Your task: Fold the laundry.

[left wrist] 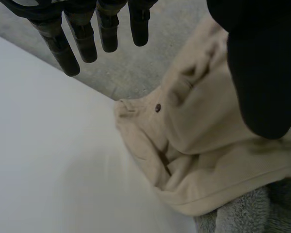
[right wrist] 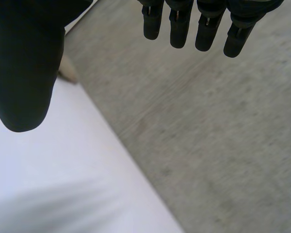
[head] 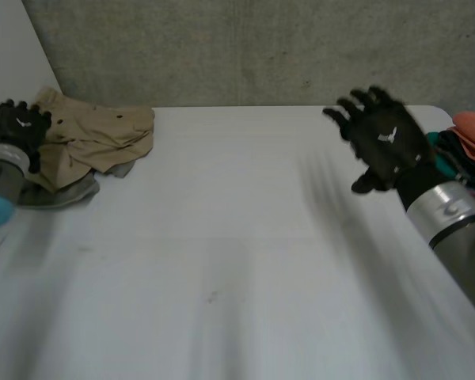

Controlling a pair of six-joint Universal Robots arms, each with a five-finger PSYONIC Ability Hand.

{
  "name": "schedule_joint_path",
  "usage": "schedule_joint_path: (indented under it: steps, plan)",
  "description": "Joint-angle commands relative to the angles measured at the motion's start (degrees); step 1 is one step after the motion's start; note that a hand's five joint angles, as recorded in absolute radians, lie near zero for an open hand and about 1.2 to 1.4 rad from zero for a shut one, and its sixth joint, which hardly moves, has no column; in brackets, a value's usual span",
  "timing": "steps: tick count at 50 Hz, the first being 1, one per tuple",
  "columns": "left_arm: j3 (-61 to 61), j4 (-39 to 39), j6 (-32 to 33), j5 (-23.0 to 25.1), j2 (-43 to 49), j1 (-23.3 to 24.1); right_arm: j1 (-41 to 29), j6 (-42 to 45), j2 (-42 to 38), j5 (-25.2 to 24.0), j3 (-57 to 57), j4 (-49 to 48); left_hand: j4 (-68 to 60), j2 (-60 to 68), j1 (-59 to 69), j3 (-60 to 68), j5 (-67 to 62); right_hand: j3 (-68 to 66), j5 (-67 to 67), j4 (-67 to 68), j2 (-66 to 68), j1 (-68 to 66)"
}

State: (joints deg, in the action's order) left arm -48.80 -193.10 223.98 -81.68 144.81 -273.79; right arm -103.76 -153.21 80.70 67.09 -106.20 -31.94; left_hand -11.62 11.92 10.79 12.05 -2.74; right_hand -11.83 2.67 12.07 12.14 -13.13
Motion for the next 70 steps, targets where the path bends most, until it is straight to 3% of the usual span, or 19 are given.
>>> schedule_joint_path:
  steps: [1, 3, 5, 6, 9, 12, 21, 26, 34, 37, 40, 41, 44, 45, 49, 56, 59, 63, 70]
  plan:
    - [8.89, -8.17, -2.14, 6.27, 13.04, -1.04, -1.09, 2.38, -1.51, 1.73, -4.18, -0.14, -4.63, 4.33, 5.46, 4.2, -3.51, 1.83, -2.67, -2.07, -2.14, 3.13]
    - [10.48, -8.17, -2.49, 6.27, 14.36, -0.96, -0.91, 2.74, -1.43, 1.99, -4.89, -0.05, -17.51, 17.21, 18.34, 17.08, -16.39, 1.83, -2.67, -2.07, -2.14, 3.13]
    - [11.62, -8.26, -2.84, 5.75, 15.07, -0.34, -0.83, 3.09, -1.43, 2.08, -5.24, -0.23, -64.32, 64.02, 65.15, 63.89, -63.2, 1.83, -2.67, -2.07, -2.14, 3.13]
    - [11.45, -8.44, -2.84, 5.22, 14.98, -0.17, -0.74, 3.26, -1.34, 2.08, -5.42, -0.23, -68.34, 68.04, 69.17, 67.91, -67.22, 1.83, -2.67, -2.07, -2.14, 3.13]
    - [9.26, -8.35, -4.07, 0.66, 10.52, 1.41, -0.65, 3.7, -0.9, 2.17, -5.68, -0.23, -68.38, 68.08, 69.21, 67.95, -67.26, 1.83, -2.67, -2.07, -2.14, 3.13]
    - [3.21, -10.45, -7.67, -3.91, -0.55, 4.66, -0.65, 3.79, -0.64, 2.52, -5.68, -0.4, -68.38, 68.08, 69.21, 67.95, -67.26, 1.83, -2.67, -2.07, -2.14, 3.13]
    - [-14.38, -15.82, -21.99, -4.1, -28.24, 13.97, -0.65, 3.71, 0.07, 4.71, -5.15, -0.14, -68.38, 68.08, 69.21, 67.95, -67.26, 1.83, -2.67, -2.07, -2.14, 3.13]
    - [-25.34, -12.58, -34.01, -3.05, -39.66, 24.76, -0.47, 3.62, 0.95, 6.82, -4.98, -0.14, -68.38, 68.08, 69.21, 67.95, -67.26, 1.83, -2.67, -2.07, -2.14, 3.13]
    - [-42.41, -11.16, -42.4, 1.79, -44.17, 41.48, 1.99, 3.09, 1.74, 12.54, -4.19, -0.05, -68.38, 68.08, 69.21, 67.95, -67.26, 1.83, -2.67, -2.07, -2.14, 3.13]
    - [-44.53, -11.34, -42.22, 1.7, -41.11, 46.48, 2.16, 3.18, 1.65, 13.24, -4.19, 0.03, -68.38, 68.08, 69.21, 67.95, -67.26, 1.83, -2.67, -2.07, -2.14, 3.13]
    - [-44.36, -11.43, -42.22, 1.18, -38.55, 48.17, 2.6, 3.18, 1.56, 13.24, -4.19, 0.12, -68.38, 68.08, 69.21, 67.95, -67.26, 1.83, -2.67, -2.07, -2.14, 3.13]
    - [-43.84, -11.6, -42.13, 0.56, -38.11, 47.74, 2.69, 3.18, 1.56, 13.16, -4.19, 0.21, -41.76, 41.46, 42.59, 41.33, -40.64, 1.83, -2.67, -2.07, -2.14, 3.13]
    - [-40.86, -12.13, -40.74, -3.11, -37.67, 43.02, 3.21, 3.18, 1.56, 13.16, -4.01, 1.0, -3.3, 3.0, 4.13, 2.87, -2.18, 1.83, -2.67, -2.07, -2.14, 3.13]
    - [-39.98, -12.13, -39.86, -4.09, -37.58, 41.16, 3.39, 3.18, 1.56, 13.16, -4.01, 1.26, 1.62, -1.92, -0.79, -2.05, 2.74, 1.83, -2.67, -2.07, -2.14, 3.13]
    - [-34.18, -11.69, -33.53, -5.51, -35.57, 29.92, 3.48, 3.18, 1.56, 13.16, -3.66, 1.7, 1.24, -1.54, -0.41, -1.67, 2.35, 1.83, -2.67, -2.07, -2.14, 3.13]
    - [-21.19, -7.05, -20.54, -4.63, -23.81, 17.08, 2.87, 3.27, 0.51, 12.98, -3.92, 1.79, 1.24, -1.54, -0.41, -1.67, 2.35, 1.83, -2.67, -2.07, -2.14, 3.13]
    - [-16.16, -3.62, -16.66, -3.14, -18.79, 14.26, 2.78, 3.7, -0.63, 12.98, -3.92, 1.71, 1.24, -1.54, -0.41, -1.67, 2.35, 1.83, -2.67, -2.07, -2.14, 3.13]
    - [-8.95, -0.71, -11.55, 3.01, -9.73, 10.57, 2.69, 3.79, -1.77, 12.98, -3.92, 1.7, 1.24, -1.54, -0.41, -1.67, 2.35, 1.83, -2.67, -2.07, -2.14, 3.13]
    - [2.39, -4.12, -6.8, 12.16, 3.8, 8.1, 2.69, 3.88, -3.36, 12.98, -4.1, 1.79, 1.24, -1.54, -0.41, -1.67, 2.35, 1.83, -2.67, -2.07, -2.14, 3.13]
